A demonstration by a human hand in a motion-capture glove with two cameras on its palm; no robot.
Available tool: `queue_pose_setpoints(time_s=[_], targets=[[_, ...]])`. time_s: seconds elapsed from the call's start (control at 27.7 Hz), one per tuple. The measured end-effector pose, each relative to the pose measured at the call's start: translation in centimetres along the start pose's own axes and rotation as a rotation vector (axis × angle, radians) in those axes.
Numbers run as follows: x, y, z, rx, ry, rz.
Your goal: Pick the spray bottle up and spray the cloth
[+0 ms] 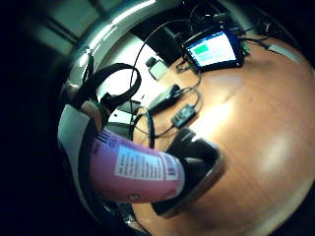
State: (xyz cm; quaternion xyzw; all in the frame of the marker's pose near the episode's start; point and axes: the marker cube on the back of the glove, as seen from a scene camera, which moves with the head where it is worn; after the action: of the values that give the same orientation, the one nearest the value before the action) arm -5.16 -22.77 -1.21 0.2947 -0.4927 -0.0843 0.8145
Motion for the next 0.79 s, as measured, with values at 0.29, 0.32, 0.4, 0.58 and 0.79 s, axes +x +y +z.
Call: queue_pose_setpoints(time_s=[0.29, 0.32, 0.4, 0.58, 0.79], targets=[[0.4, 0.4, -0.5, 0.0, 0.017, 0.002], [0.7, 0.6, -0.4, -0.004, 0.016, 0.006], [1.4, 1.1, -0.1, -0.013, 0.01, 0.023], [2.9, 2.2, 0.9, -0.073, 0.001, 0.089], [4.3, 2.7, 1.1, -0.18, 0.049, 0.184]])
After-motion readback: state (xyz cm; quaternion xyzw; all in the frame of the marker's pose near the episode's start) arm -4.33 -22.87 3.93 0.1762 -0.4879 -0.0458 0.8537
